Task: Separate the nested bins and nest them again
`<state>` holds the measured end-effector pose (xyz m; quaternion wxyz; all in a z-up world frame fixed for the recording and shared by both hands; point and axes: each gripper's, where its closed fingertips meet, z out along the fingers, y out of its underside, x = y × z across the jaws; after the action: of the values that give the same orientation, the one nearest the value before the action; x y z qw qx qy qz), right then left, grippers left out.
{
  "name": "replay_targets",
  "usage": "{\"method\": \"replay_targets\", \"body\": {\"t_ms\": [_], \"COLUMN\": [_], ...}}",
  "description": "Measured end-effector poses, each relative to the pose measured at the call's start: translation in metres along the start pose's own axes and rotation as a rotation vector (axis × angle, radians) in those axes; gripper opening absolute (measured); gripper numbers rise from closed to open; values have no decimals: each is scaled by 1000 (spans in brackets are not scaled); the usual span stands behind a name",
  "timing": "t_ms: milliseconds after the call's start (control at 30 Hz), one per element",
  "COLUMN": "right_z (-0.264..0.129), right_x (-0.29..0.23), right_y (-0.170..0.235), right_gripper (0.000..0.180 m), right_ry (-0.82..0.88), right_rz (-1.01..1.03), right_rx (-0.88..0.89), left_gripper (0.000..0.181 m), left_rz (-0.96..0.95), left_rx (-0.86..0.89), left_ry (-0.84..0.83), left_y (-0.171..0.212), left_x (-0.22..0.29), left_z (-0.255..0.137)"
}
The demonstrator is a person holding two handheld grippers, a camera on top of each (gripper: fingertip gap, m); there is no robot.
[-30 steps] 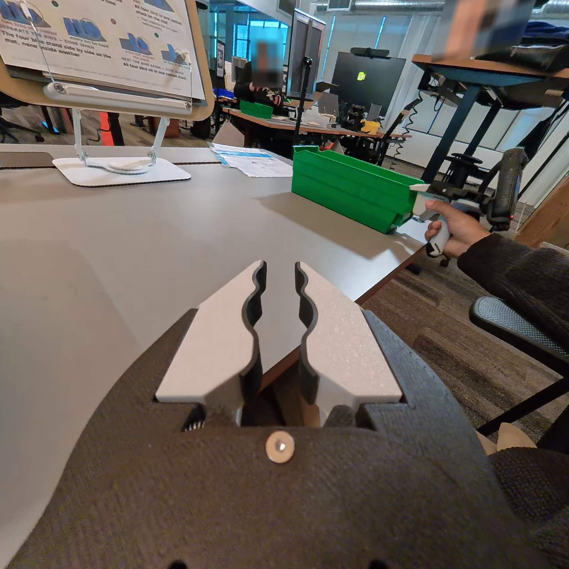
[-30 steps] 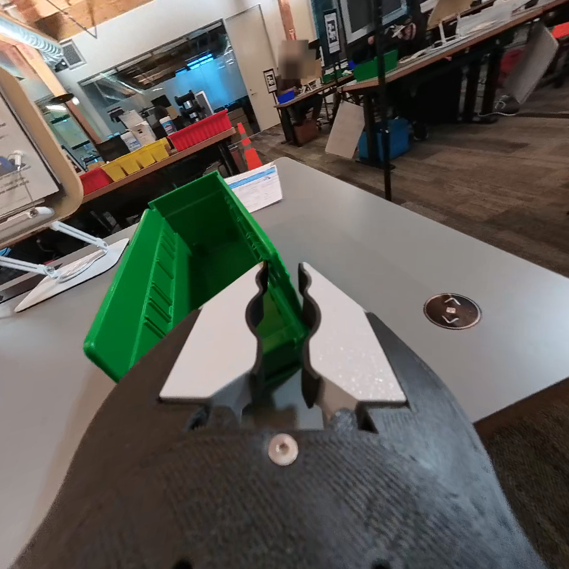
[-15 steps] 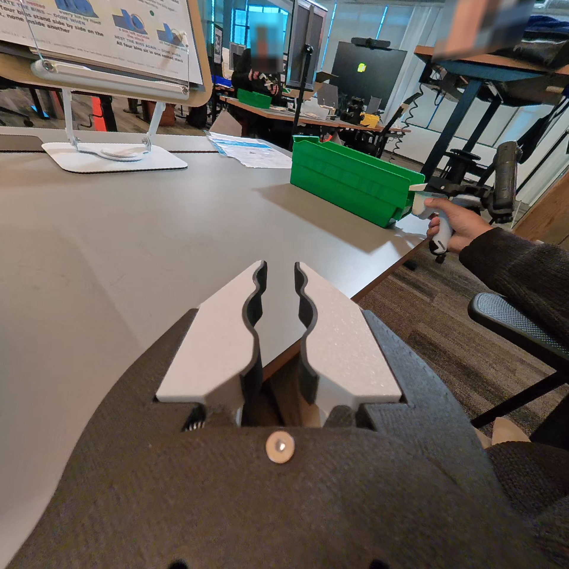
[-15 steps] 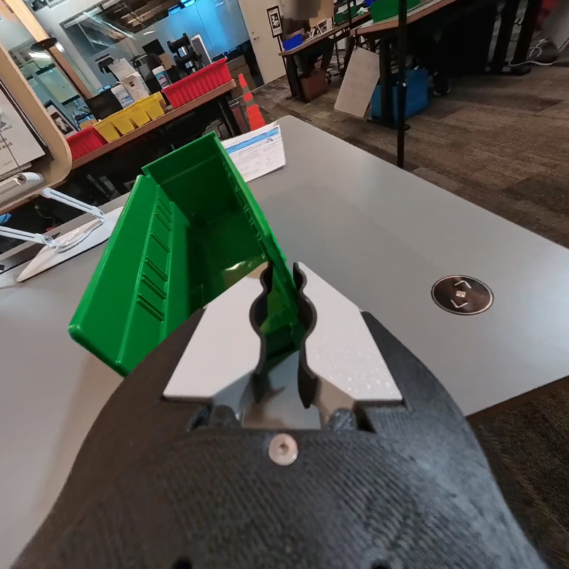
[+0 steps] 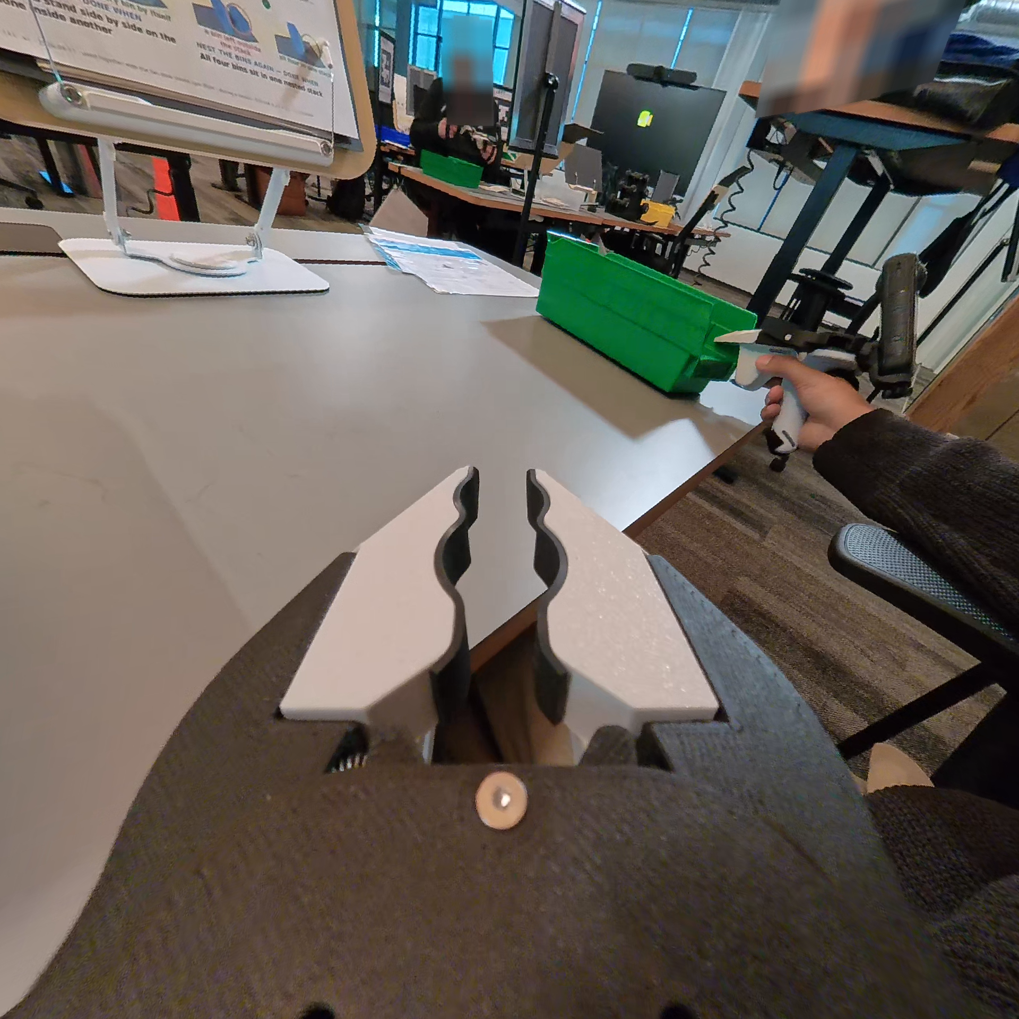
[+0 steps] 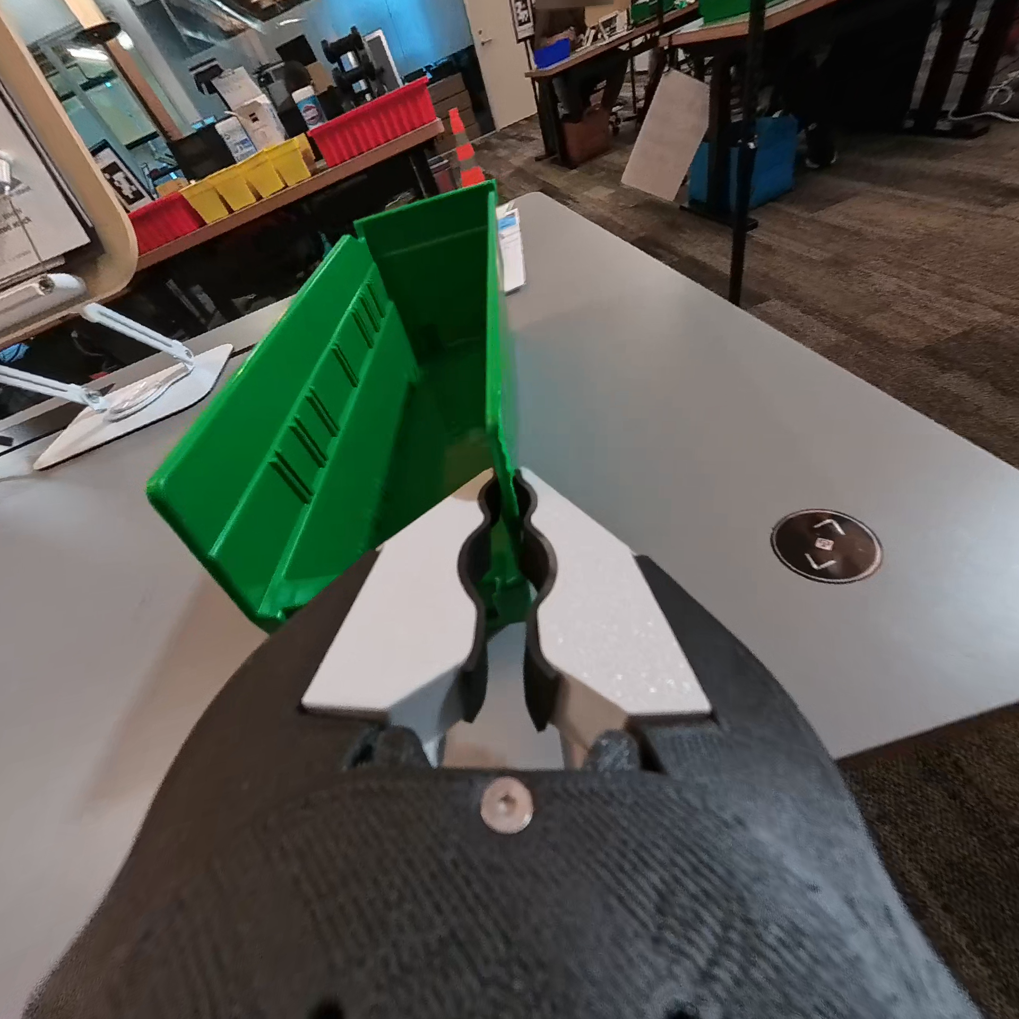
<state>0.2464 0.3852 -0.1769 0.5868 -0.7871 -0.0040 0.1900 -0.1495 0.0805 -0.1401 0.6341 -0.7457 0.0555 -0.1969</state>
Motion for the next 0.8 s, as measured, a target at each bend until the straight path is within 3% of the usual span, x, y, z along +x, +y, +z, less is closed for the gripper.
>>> {"method": "replay_targets", "body": {"t_ms": [233,500,800], "right_z": [6,4,1], "right_x": [-26,-8,3], "right_y": [9,0,-1], "right_gripper": [1,11,14], "right_ry": [-132,-18,-38], "right_rz": [-22,40,181], "right_rx": [-37,35,59], "left_gripper": [14,14,14], "left_rz": [-3,-13,-27], "left_rx": [-3,-4,-6], "left_ry": [2,6,10], "left_y": [1,1,3], "left_x": [0,0,1], "left_z": [0,0,1]}}
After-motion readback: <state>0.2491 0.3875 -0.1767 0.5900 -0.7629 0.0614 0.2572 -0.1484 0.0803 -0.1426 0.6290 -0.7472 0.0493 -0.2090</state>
